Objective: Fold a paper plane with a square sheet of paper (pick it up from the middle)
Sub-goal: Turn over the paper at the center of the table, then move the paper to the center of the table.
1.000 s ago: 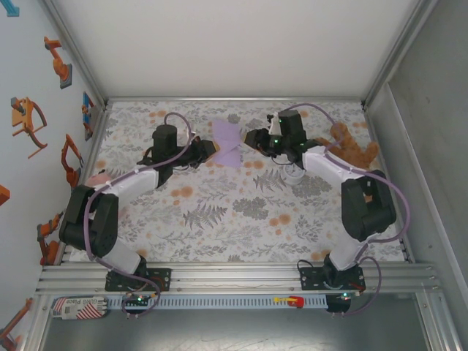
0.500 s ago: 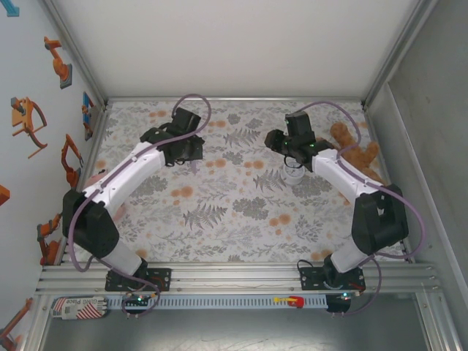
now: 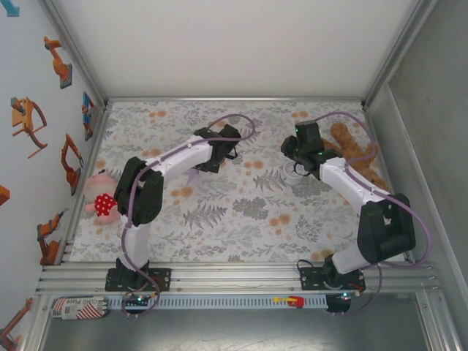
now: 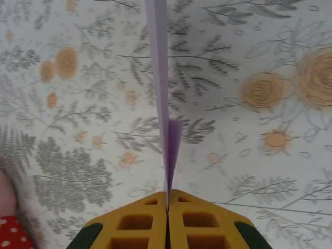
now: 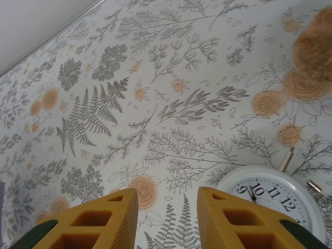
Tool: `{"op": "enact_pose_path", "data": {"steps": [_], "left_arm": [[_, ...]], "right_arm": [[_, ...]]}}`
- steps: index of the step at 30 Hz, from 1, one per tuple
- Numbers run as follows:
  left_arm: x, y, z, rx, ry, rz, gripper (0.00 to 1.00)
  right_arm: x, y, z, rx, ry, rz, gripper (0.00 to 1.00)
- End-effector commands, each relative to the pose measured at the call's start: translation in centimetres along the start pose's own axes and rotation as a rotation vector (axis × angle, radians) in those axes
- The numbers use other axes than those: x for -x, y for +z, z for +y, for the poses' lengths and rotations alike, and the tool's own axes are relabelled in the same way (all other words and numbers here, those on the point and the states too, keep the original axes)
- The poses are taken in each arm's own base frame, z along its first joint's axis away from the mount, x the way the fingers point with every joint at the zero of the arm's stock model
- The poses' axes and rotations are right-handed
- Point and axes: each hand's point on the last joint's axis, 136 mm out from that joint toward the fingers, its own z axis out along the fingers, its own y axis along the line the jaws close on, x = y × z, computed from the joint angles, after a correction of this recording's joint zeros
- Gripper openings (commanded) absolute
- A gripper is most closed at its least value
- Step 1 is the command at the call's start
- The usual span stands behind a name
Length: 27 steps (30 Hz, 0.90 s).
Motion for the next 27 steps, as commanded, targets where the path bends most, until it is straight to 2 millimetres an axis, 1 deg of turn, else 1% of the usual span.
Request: {"op": "enact_pose_path", "data": {"steps": [1,4,6,7,8,9,10,12,14,16,18,19,20,21,23,26,27], "left_arm": [[-0.7,-0.1,-2.3,-0.087,-0.060,0.054,0.14],[-1.1,-0.4,-5.7,-0.271,-0.111,0.086,0.21],[-1.1,-1.1,-7.9,-0.413,-0.142,0.098,0.30],[-1.0,-1.5,-8.6,-0.463,-0.152,0.098,0.36],[-0.9,-2.0,-9.0,-0.504,-0.164,0.098,0.42],[-0.8,-2.4,-9.2,-0.537,-0.177,0.095,0.46],[-0.5,-3.0,-9.4,-0.580,-0.192,0.084,0.50],[-0.1,-4.1,-9.1,-0.654,-0.232,0.063,0.55],[0.4,-4.4,-8.1,-0.715,-0.299,0.046,0.58],[0.5,-4.3,-6.2,-0.750,-0.384,0.037,0.61],[0.4,-3.5,-4.0,-0.765,-0.470,0.028,0.64],[0.0,-2.8,-2.8,-0.760,-0.510,0.026,0.66],[-0.2,-2.3,-1.4,-0.751,-0.552,0.020,0.67],[-0.7,-1.7,-0.5,-0.743,-0.579,0.023,0.68],[-1.6,-0.8,2.0,-0.723,-0.638,0.028,0.69],[-2.8,-0.3,5.0,-0.681,-0.700,0.015,0.74],[-3.0,-0.3,5.8,-0.669,-0.713,0.007,0.76]], "right_arm": [[-0.5,0.5,-1.3,-0.032,0.064,0.015,0.34],[-0.7,0.9,-1.7,-0.041,0.074,0.027,0.34],[-0.8,1.1,-1.7,-0.040,0.075,0.032,0.34],[-0.9,1.2,-1.6,-0.036,0.073,0.040,0.34],[-0.9,1.4,-1.2,-0.023,0.063,0.052,0.34],[-1.1,1.7,-0.9,-0.011,0.051,0.071,0.34],[-1.4,2.1,-0.4,0.000,0.039,0.101,0.34],[-2.3,3.0,0.7,0.046,0.022,0.169,0.33],[-3.4,3.8,2.6,0.124,0.003,0.234,0.31],[-4.6,4.3,4.4,0.173,-0.025,0.278,0.31],[-6.2,4.7,6.5,0.215,-0.060,0.319,0.31],[-7.2,4.9,7.8,0.244,-0.078,0.340,0.30],[-8.4,5.2,9.1,0.270,-0.090,0.367,0.30],[-9.3,5.4,10.2,0.292,-0.098,0.385,0.30],[-12.0,5.7,12.9,0.343,-0.123,0.441,0.28],[-15.6,5.8,16.4,0.397,-0.163,0.508,0.28],[-16.6,5.9,17.1,0.404,-0.174,0.527,0.28]]}}
